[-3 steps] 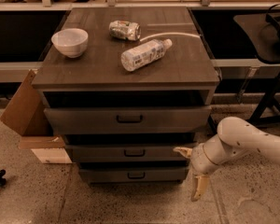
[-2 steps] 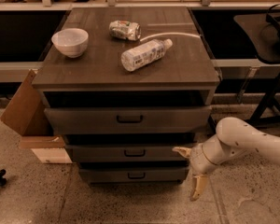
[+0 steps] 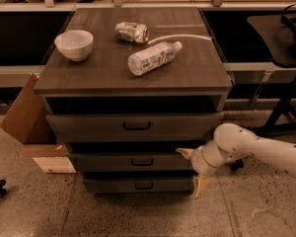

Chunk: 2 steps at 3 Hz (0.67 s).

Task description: Open middle drawer

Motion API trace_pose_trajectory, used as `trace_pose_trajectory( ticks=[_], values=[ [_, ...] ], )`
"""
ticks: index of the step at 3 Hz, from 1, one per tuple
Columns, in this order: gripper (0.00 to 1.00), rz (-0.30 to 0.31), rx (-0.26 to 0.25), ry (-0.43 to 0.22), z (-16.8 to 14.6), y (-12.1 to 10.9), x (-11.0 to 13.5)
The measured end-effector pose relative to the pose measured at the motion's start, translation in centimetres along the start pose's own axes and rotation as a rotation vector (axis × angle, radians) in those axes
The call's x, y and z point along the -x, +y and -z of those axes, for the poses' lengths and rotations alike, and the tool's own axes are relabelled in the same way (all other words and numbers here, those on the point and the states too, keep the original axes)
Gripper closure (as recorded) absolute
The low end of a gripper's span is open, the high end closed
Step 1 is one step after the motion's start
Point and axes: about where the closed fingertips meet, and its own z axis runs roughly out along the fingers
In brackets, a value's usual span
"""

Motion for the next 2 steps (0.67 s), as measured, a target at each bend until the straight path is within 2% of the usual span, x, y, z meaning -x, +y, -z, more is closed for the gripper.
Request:
trace_pose_trajectory(
  ticks=[2],
  values=[
    [0.0,0.0,-0.058,0.057,-3.5,-3.9,-2.7]
  ],
)
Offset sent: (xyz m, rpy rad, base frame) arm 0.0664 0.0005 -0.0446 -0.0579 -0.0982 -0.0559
